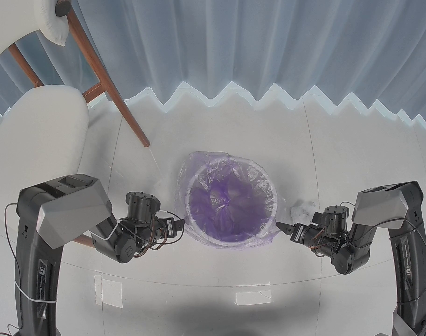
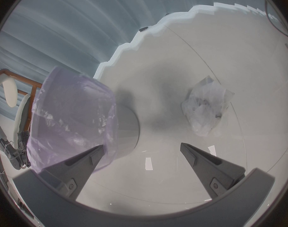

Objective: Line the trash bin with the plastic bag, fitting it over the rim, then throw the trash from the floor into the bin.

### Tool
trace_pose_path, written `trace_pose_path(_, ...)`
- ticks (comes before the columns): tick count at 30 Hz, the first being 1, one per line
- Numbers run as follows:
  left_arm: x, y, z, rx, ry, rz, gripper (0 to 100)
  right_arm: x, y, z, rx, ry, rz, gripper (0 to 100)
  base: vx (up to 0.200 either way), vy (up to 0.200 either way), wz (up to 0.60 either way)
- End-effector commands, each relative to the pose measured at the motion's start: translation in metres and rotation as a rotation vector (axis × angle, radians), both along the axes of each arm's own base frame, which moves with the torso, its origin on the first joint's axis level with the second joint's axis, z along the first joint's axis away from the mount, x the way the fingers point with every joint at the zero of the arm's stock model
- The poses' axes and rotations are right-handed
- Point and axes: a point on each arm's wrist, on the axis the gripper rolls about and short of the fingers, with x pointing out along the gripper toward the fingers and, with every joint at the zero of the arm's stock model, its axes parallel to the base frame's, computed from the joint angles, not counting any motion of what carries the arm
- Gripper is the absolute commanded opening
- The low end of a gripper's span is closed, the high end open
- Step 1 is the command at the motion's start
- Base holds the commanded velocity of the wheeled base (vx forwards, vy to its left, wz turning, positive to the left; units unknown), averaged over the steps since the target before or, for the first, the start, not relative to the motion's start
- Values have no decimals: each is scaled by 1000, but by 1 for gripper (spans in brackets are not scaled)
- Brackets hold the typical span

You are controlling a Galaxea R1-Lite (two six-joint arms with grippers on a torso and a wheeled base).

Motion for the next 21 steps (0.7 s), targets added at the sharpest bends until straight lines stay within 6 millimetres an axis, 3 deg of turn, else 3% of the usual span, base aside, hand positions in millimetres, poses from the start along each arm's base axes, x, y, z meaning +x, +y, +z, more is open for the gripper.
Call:
trace_pose_path(1,13,-3,-2,40,-2,14,100,8,-3,-8,-1,-1,-10,100,0,0,0)
trace_pose_path(6,28,1,4,116,6,30,100,12,-2,-8,-11,38,-12,100,0,0,0)
trace_pose_path(12,45,4,-10,190,-22,71,100,25,0,-5,-44,30,-75,100,0,0,0)
trace_pose_path(17,49,3,-8,204,-38,67,100,42,3,3,-75,-16,-146,100,0,0,0)
trace_pose_path(21,49,2,-9,215,-37,59,100,44,3,2,-96,12,-163,100,0,0,0)
